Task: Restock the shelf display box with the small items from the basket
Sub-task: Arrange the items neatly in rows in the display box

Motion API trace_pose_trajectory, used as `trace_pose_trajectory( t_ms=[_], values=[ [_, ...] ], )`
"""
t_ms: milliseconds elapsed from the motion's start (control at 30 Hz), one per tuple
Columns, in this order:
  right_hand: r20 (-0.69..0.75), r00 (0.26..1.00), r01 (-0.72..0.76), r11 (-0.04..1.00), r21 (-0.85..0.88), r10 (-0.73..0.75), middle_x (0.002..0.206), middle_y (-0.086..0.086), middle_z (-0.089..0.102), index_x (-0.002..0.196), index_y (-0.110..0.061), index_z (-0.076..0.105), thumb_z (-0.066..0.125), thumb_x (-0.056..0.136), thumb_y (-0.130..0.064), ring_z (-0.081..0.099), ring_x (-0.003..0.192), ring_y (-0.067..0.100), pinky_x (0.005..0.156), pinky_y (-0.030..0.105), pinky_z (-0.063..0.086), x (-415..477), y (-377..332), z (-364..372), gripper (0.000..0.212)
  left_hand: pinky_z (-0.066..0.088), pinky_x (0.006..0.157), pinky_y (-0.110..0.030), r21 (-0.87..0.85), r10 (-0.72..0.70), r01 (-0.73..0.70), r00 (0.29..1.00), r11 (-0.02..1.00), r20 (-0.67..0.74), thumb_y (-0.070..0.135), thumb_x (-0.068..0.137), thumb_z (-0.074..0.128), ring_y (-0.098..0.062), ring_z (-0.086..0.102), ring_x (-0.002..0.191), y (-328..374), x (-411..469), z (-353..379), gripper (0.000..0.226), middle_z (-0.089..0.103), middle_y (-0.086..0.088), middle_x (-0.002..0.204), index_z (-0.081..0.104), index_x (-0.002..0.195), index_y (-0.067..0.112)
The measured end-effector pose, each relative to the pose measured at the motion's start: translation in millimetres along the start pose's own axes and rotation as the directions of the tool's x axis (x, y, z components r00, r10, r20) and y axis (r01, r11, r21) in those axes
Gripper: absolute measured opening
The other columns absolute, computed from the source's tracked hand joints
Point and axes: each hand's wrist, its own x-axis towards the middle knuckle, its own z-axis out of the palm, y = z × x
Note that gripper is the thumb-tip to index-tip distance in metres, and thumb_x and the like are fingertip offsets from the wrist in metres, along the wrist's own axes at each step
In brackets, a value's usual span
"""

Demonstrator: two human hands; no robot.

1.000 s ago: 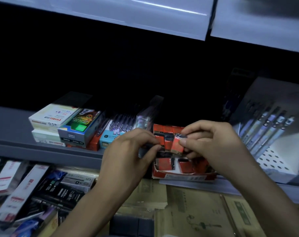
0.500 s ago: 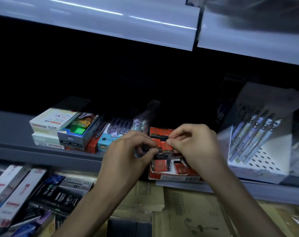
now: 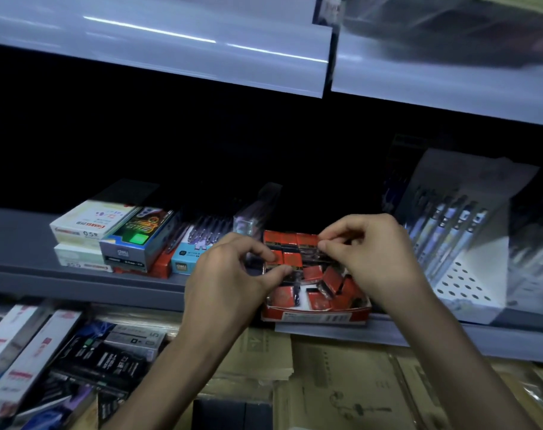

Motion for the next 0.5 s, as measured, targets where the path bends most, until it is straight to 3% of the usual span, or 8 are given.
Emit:
trace_pose_trajectory(
  t_ms=[200, 333, 500],
  values=[
    [0.142, 0.990, 0.015, 0.961, -0.276, 0.026, 0.075, -0.018, 0.064, 0.083, -0.034, 0.079, 0.076, 0.088, -0.041, 0.060, 0.074, 0.000, 0.065, 0.023, 0.048, -14, 3, -5, 0.008, 0.041, 0.061, -0.015, 0.088, 0.067, -0.068, 0.998, 0.994, 0.012, 0.052, 0.073, 0.081, 0.008, 0.055, 0.079, 0, -1, -1, 0.021, 0.061, 0.023, 0.090, 0.073, 0.084, 0.037],
    [0.089, 0.996, 0.031, 0.871, -0.491, 0.015, 0.102, -0.009, 0.060, 0.101, -0.028, 0.076, 0.067, 0.087, -0.057, 0.057, 0.104, 0.016, 0.094, 0.040, 0.050, -15, 2, 13, 0.033, 0.054, 0.069, -0.028, 0.106, 0.114, -0.114, 0.993, 0.988, 0.012, 0.049, 0.077, 0.079, 0.002, 0.059, 0.086, -1, -3, -2, 0.018, 0.061, 0.021, 0.094, 0.074, 0.089, 0.036],
    [0.069, 0.997, 0.015, 0.796, -0.606, 0.034, 0.110, -0.004, 0.054, 0.107, -0.027, 0.071, 0.070, 0.081, -0.061, 0.049, 0.111, 0.021, 0.088, 0.036, 0.048, -12, -1, 21, 0.044, 0.051, 0.080, -0.039, 0.202, 0.241, -0.242, 0.970, 0.949, 0.031, 0.047, 0.091, 0.066, -0.008, 0.056, 0.095, 3, -3, -2, 0.017, 0.061, 0.018, 0.099, 0.075, 0.094, 0.033]
  ],
)
